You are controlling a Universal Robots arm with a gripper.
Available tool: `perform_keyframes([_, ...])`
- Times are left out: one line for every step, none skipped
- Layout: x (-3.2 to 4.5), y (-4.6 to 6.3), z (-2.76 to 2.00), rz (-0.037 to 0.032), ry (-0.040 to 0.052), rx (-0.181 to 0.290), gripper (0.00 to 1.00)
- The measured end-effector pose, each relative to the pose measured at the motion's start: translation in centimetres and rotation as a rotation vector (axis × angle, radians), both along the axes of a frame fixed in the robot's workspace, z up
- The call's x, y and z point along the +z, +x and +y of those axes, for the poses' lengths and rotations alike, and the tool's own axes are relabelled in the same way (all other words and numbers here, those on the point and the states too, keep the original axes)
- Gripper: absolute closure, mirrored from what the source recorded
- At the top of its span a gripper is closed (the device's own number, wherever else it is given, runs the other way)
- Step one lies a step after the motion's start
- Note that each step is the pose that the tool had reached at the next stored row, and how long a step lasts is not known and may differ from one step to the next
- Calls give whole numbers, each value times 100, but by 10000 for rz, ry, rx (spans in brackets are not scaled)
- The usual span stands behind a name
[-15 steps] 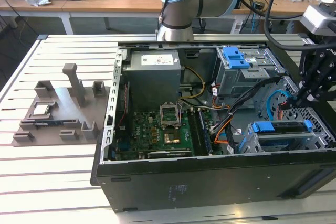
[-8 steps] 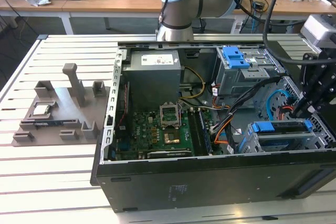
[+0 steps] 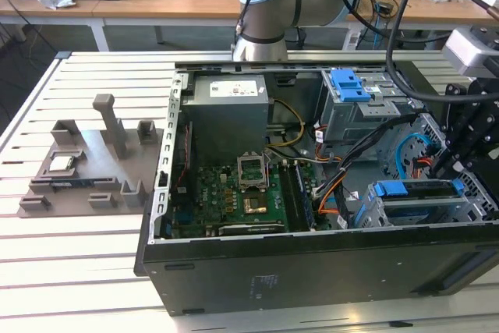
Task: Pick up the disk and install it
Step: 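Insert the first disk wire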
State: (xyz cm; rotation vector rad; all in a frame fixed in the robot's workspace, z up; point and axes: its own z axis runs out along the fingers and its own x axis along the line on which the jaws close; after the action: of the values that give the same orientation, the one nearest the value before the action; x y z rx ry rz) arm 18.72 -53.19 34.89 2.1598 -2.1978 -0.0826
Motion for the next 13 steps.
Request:
perform_keyframes([0, 0, 0, 0, 0, 0, 81])
perform_keyframes([0, 0, 0, 0, 0, 1, 81])
perform_keyframes([0, 0, -1, 0, 0, 0, 82])
perform_keyframes([0, 0, -1, 0, 0, 0, 82])
perform_keyframes([0, 0, -2, 0, 0, 0, 84])
perform_keyframes([0, 0, -2, 0, 0, 1, 84])
perform_keyframes([0, 0, -2, 0, 0, 1, 84])
perform_keyframes([0, 0, -2, 0, 0, 0, 84])
perform_keyframes([-1, 0, -3, 0, 1, 0, 84])
perform_keyframes([-1, 0, -9, 0, -12, 0, 84])
perform_keyframes([-1, -4, -21, 0, -37, -2, 84])
perform_keyframes([-1, -17, -27, -1, -52, -3, 84])
perform_keyframes([-1, -26, -29, -2, -59, -4, 84])
